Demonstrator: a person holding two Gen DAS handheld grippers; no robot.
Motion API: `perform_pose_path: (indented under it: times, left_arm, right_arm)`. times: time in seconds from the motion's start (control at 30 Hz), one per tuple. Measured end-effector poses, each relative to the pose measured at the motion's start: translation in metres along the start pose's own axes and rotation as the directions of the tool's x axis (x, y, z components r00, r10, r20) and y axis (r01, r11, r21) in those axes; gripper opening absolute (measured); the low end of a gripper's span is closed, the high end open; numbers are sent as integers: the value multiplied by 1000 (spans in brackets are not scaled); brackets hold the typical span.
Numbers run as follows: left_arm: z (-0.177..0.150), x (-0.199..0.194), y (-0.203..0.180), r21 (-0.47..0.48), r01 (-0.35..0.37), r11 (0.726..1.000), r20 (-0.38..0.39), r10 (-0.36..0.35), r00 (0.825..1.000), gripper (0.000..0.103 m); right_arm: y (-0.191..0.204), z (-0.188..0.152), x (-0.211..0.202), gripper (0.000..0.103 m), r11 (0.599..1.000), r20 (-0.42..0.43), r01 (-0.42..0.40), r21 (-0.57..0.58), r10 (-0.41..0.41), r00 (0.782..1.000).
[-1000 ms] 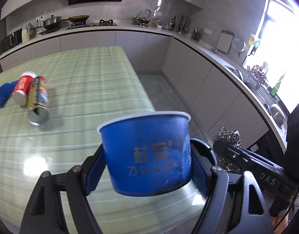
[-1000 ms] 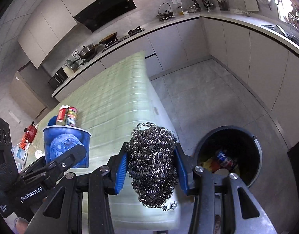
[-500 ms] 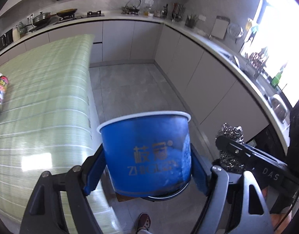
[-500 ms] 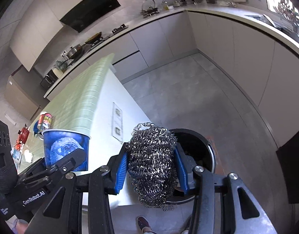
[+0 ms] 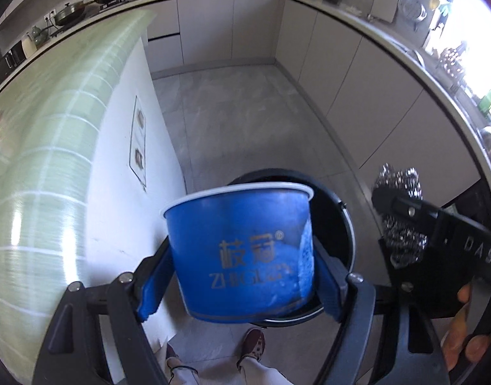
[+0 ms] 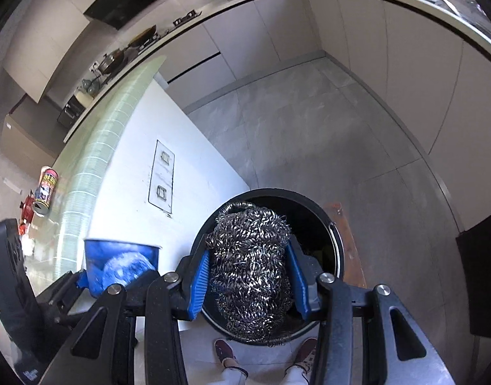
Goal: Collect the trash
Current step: 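Open both tools to drop the bowl and steel wool into the bin, then move both open tools back over the table of trash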
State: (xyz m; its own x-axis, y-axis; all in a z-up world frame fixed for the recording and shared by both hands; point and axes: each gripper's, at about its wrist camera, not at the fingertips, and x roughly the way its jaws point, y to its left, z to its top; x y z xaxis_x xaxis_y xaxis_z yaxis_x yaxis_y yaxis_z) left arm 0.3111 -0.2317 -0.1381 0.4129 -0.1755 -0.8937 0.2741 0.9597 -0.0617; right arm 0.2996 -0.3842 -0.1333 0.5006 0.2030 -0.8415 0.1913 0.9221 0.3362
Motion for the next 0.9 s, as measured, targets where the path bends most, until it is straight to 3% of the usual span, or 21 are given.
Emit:
perform_pose_path:
  times: [0.23, 0.33, 0.43, 0.57, 0.9]
  left_arm:
    - [-3, 34, 1, -27, -35, 999, -67, 33, 997, 80]
    - [-4, 43, -1, -28, -53, 998, -85, 51, 995, 87]
    - [-3, 49, -9, -13, -70, 997, -106, 68, 992, 88]
    - [3, 31, -11, -34, -67, 997, -68, 64, 996, 88]
    - [16, -24, -12, -28, -30, 999, 31, 31, 999, 88]
  right_arm:
    - [-10, 14, 31, 48, 999, -22, -18, -26, 17, 1000]
    - [-12, 19, 39, 52, 999, -26, -19, -27, 18, 1000]
    - [-12, 25, 38, 58, 999, -9, -16, -30, 16, 1000]
    - [-11, 30, 13, 58, 999, 58, -14, -30, 16, 998]
    - [-13, 20, -27, 59, 1000, 94, 10, 17, -12, 996]
